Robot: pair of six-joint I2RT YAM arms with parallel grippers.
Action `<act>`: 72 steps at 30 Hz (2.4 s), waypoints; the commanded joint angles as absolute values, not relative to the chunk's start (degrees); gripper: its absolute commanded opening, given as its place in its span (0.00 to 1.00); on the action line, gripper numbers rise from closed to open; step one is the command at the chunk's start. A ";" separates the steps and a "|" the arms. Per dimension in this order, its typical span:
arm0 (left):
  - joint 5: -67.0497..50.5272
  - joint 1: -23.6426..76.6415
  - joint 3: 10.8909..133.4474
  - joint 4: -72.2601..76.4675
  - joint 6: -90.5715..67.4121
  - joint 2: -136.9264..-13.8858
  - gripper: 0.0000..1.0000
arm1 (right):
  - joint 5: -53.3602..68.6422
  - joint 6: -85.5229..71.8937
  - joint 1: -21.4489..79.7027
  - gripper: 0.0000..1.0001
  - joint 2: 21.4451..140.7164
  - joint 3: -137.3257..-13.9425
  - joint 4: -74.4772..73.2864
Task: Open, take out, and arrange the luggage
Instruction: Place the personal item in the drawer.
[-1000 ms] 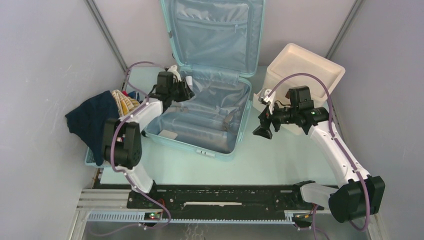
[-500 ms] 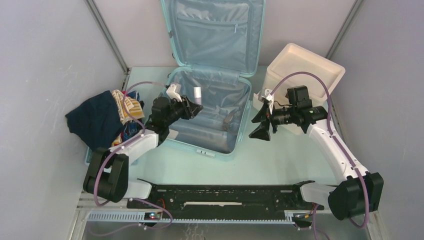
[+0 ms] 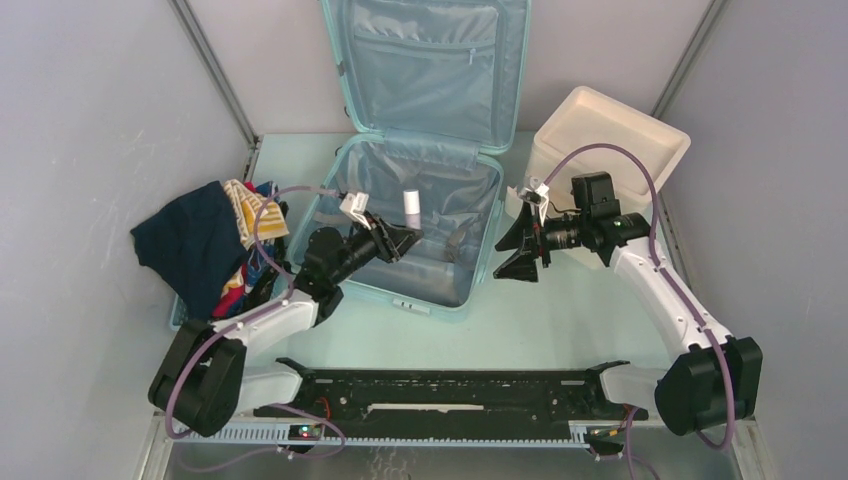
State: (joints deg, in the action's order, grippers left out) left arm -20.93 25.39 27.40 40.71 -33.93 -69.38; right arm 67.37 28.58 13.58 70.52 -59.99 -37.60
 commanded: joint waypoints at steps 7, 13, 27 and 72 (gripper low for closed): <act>-15.77 32.53 23.53 50.49 -37.77 -64.17 0.00 | 72.75 22.57 14.07 0.87 70.58 -58.67 -31.89; -14.75 34.93 22.45 53.86 -40.73 -64.68 0.00 | 73.20 20.94 14.22 0.87 70.58 -58.27 -30.51; -12.10 43.58 23.57 59.71 -44.31 -69.48 0.00 | 77.02 18.36 14.84 0.87 71.17 -57.85 -28.41; -15.17 53.57 30.58 68.95 -46.01 -85.41 0.39 | 64.82 -13.84 19.86 0.00 73.32 -51.76 -5.07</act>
